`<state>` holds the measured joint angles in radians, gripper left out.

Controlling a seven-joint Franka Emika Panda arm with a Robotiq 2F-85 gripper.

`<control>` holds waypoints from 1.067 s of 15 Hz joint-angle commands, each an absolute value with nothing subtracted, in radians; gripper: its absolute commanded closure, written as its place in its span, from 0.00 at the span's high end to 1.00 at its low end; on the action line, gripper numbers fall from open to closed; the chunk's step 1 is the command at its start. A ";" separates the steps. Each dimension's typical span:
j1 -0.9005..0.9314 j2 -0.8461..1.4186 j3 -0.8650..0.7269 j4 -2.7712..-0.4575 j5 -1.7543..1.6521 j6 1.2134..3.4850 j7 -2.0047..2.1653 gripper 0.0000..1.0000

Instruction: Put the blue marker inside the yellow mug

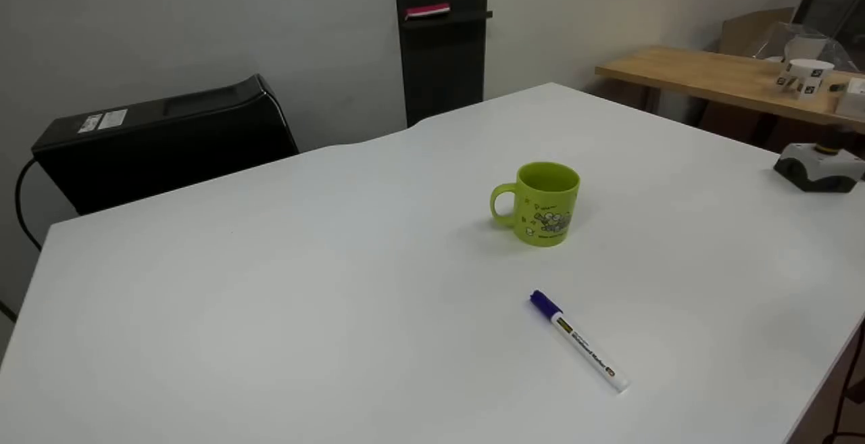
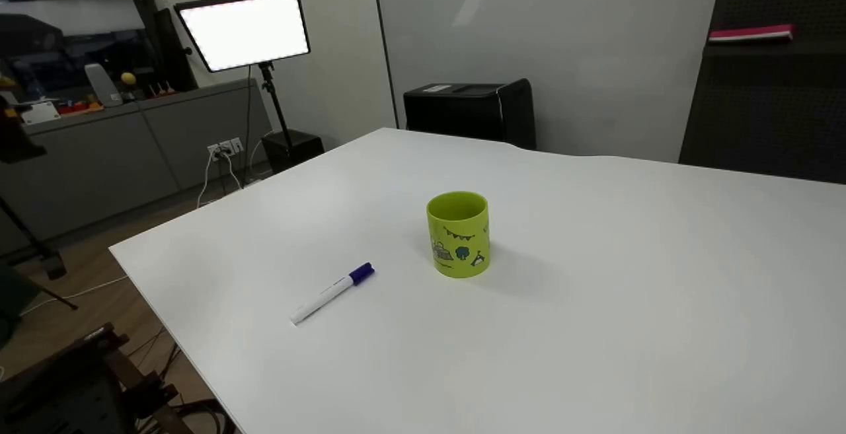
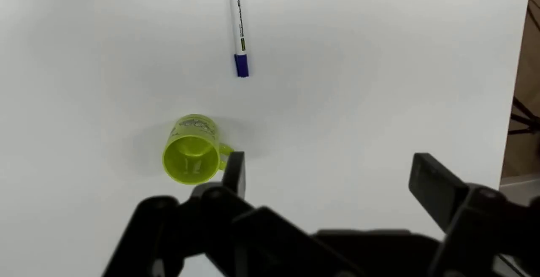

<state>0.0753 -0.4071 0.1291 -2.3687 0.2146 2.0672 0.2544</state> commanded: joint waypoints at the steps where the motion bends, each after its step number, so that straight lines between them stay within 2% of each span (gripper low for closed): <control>1: 0.078 -0.375 0.152 -2.449 0.189 2.088 0.277 1.00; 9: 0.096 -0.267 0.177 -2.621 0.186 2.168 0.271 1.00; 16: 0.135 -0.158 0.180 -2.750 0.235 2.477 0.257 1.00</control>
<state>0.1142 -0.1998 0.1784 -2.7178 0.2157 2.3653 0.2543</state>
